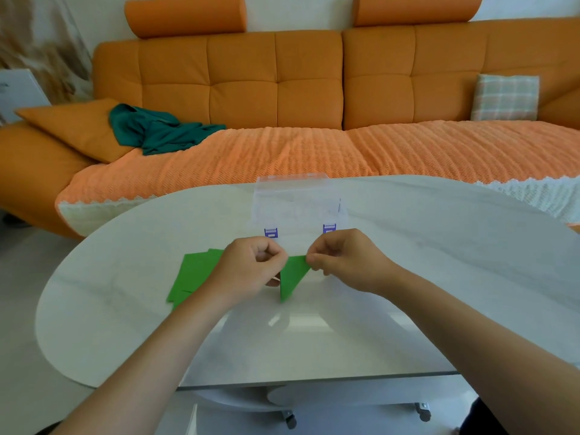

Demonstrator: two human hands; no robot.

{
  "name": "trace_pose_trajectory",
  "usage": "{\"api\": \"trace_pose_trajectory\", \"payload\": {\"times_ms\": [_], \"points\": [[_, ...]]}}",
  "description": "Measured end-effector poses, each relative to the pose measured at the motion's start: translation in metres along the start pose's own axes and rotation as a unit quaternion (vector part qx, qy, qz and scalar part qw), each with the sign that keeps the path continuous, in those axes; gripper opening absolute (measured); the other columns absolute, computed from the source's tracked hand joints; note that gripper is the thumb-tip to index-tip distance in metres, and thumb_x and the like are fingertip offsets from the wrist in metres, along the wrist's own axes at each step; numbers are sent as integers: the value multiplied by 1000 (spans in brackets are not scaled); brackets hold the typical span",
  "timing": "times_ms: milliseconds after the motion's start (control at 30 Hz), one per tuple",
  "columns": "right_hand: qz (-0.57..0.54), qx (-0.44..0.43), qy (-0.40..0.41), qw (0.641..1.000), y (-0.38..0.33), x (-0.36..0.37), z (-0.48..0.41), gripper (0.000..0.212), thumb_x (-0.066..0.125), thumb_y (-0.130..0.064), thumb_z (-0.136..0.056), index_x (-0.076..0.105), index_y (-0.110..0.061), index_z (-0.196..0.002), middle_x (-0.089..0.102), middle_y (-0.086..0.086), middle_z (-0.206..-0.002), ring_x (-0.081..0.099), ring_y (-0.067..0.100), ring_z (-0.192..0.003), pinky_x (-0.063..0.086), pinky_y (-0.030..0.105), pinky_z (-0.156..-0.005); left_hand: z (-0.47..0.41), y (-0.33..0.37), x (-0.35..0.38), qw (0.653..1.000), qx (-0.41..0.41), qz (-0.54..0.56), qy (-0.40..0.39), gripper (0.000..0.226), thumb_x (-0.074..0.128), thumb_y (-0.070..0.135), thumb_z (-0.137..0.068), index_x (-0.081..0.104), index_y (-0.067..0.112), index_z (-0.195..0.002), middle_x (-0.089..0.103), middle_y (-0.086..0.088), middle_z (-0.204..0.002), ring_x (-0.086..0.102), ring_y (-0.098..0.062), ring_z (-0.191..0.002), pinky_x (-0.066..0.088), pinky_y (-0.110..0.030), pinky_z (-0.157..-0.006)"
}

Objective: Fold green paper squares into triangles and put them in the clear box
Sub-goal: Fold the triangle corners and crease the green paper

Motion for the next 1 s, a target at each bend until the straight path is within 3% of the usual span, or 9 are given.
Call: {"api": "trace_pose_trajectory", "payload": {"times_ms": [133,233,300,467,567,633,767,900,1000], "points": [[30,-12,-14,999,-6,6,1,10,73,-22,-86,74,-24,-76,72,-9,-70,63,0,-65,56,26,-72,4,5,8,991,67,-118,-20,15,69,16,-86,78,24,-78,74,9,-72,69,-9,-71,52,-23,-68],[43,-7,-27,999,-8,10,2,12,74,-23,-86,74,-25,-75,72,-9,-69,62,-1,-62,56,26,-69,4,8,7,988,70,-138,-10,17,71,16,-83,76,19,-68,70,10,-61,59,0,-57,45,-18,-59],[36,-3,-29,999,-9,8,1,13,73,-23,-87,72,-25,-74,71,-8,-69,63,4,-62,57,31,-68,3,8,2,988,58,-141,-12,18,71,14,-82,75,18,-65,70,9,-60,62,-2,-56,51,-20,-60],[19,6,0,1000,-9,-5,-1,16,71,-18,-88,70,-23,-73,70,-7,-68,64,11,-62,54,32,-64,-4,3,-21,995,5,-98,-11,21,67,5,-84,75,12,-66,74,-4,-66,74,-24,-69,62,-40,-73],[3,22,37,999,-5,-14,-1,18,69,-17,-89,68,-22,-71,69,-5,-66,63,11,-58,49,28,-58,-7,-4,-34,996,-12,-75,40,17,66,5,-87,75,8,-73,75,-5,-70,75,-24,-71,62,-40,-73],[-21,28,49,998,-5,-17,-1,19,68,-16,-90,67,-20,-71,69,-4,-66,62,11,-56,46,27,-58,-5,-5,-30,997,-21,13,73,13,66,10,-91,75,7,-83,77,-5,-79,75,-23,-80,62,-38,-73],[-63,37,39,997,-7,-10,1,14,66,-17,-91,68,-13,-78,68,-3,-69,60,15,-55,42,21,-57,3,-1,0,988,-33,140,60,14,65,16,-94,76,11,-100,77,-6,-95,74,-20,-90,61,-35,-78],[-64,43,29,997,-7,-5,1,14,66,-17,-90,68,-14,-77,65,-7,-67,56,13,-55,42,18,-55,5,-4,7,982,-53,151,103,15,67,11,-90,78,14,-81,74,-17,-80,66,-20,-69,60,-43,-75],[16,36,7,999,-5,-1,1,12,66,-23,-87,70,-25,-76,63,-21,-66,53,5,-58,41,14,-54,4,-2,8,993,-11,55,100,18,68,12,-87,78,18,-72,68,6,-61,57,-4,-59,49,-23,-64]]}}
Point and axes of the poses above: each hand's wrist, its own z-axis away from the middle knuckle, its own x-axis out of the palm, y = z × x, the point moved 4 cm from there along -z, towards the middle knuckle
